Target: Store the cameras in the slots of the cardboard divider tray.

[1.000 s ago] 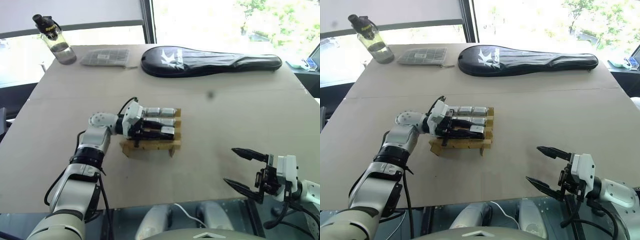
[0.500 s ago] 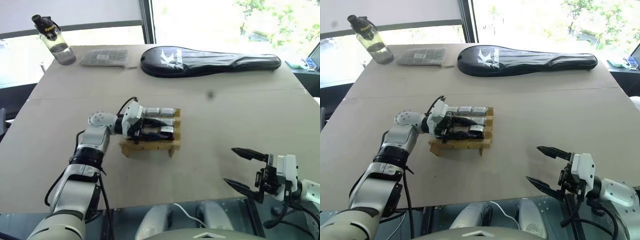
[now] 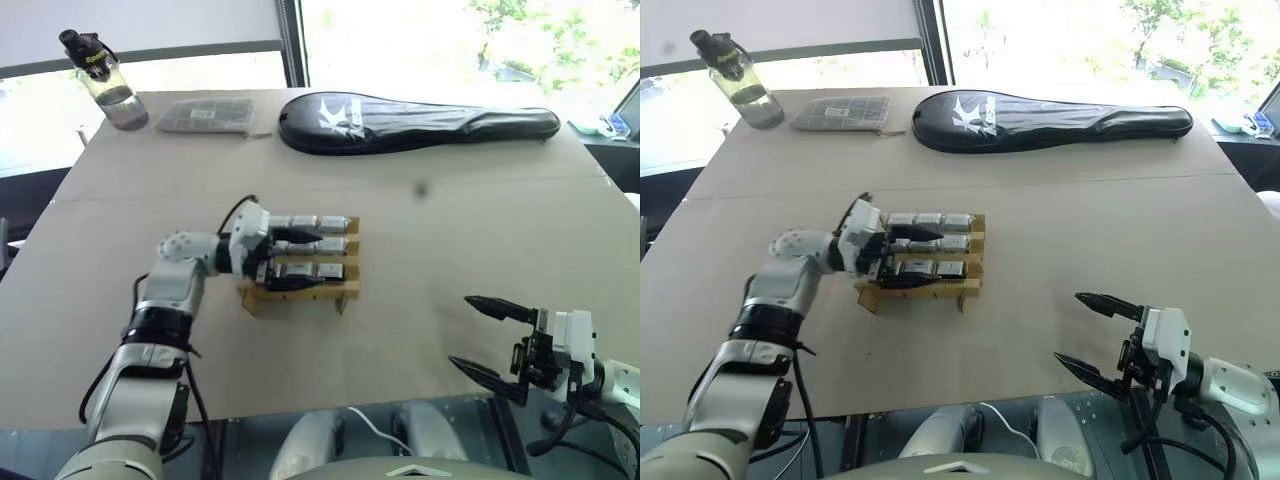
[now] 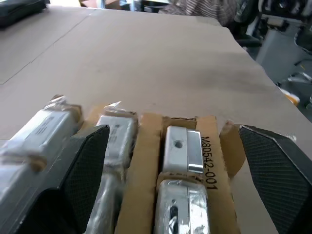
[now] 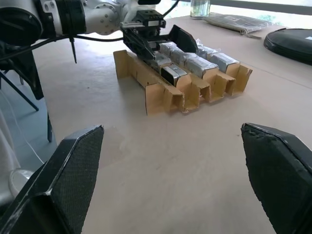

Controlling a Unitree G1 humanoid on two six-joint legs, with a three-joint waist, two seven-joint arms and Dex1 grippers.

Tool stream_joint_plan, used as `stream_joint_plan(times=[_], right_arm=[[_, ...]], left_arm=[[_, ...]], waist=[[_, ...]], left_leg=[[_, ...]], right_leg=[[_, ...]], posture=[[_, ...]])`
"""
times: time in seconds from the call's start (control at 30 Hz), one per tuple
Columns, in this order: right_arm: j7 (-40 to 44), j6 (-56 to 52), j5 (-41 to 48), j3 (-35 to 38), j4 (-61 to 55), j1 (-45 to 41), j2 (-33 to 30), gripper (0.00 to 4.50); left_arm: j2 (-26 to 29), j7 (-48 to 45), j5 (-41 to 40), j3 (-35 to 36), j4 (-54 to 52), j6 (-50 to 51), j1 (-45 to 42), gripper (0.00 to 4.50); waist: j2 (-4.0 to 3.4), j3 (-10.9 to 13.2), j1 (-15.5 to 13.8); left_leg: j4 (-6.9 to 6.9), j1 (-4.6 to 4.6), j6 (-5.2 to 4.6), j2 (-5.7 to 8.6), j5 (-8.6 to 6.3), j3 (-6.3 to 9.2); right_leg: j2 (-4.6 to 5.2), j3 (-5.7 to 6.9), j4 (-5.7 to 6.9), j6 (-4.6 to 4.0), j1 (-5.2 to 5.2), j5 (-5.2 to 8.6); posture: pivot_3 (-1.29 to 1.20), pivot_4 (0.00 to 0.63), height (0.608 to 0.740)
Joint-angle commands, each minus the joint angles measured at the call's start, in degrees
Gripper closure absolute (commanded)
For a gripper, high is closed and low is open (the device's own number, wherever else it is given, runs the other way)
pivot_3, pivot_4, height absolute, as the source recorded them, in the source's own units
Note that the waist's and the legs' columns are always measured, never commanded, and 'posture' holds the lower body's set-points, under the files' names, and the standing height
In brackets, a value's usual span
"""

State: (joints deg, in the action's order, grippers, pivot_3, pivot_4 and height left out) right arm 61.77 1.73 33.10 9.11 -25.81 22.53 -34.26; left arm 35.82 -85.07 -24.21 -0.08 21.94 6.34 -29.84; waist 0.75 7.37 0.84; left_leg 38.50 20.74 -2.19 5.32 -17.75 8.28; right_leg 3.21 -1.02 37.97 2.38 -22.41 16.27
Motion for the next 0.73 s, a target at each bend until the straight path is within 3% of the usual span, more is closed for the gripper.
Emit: stream_joint_plan(times=[0.03, 0.3, 0.53, 0.73], right_arm=[[-0.9, 1.3, -0.5, 2.4, 1.8, 0.4, 0.3, 0.00], [-1.1, 2.1, -1.4, 6.7, 10.7, 0.6, -0.1, 0.00], [1.7, 6.1, -2.3, 9.2, 16.9, 1.7, -0.1, 0.00], [3.1, 9.2, -2.8, 9.9, 21.6, 0.2, -0.3, 0.00]], left_arm=[[2.1, 7.9, -3.2, 5.1, -10.6, 7.2, 3.7, 0.08], [5.0, 21.2, -5.7, 16.5, -30.5, 15.8, 28.4, 0.08], [5.3, 21.1, -1.4, 22.9, -24.5, 3.8, 41.0, 0.08], [4.1, 19.8, 1.0, 22.5, -17.7, -7.0, 42.6, 0.08]], waist=[[0.00, 0.0, -0.1], [-0.09, 0.0, -0.2], [-0.27, 0.0, -1.2], [-0.27, 0.0, -1.8]], left_leg=[[0.00, -0.01, 0.00, 0.00, 0.00, 0.00], [-0.15, -0.09, 0.01, -0.04, 0.00, -0.05], [-0.22, -0.32, 0.01, -0.04, -0.02, -0.12], [-0.23, -0.38, 0.00, -0.03, -0.03, -0.13]], right_leg=[[0.01, 0.00, 0.00, 0.00, 0.00, 0.00], [0.01, -0.11, -0.03, -0.01, 0.01, 0.00], [0.02, -0.16, -0.13, -0.02, 0.19, 0.01], [0.05, -0.14, -0.17, -0.03, 0.30, 0.01]], posture=[[0.00, 0.150, 0.740], [0.00, 0.150, 0.740], [0.00, 0.150, 0.740], [0.00, 0.150, 0.740]])
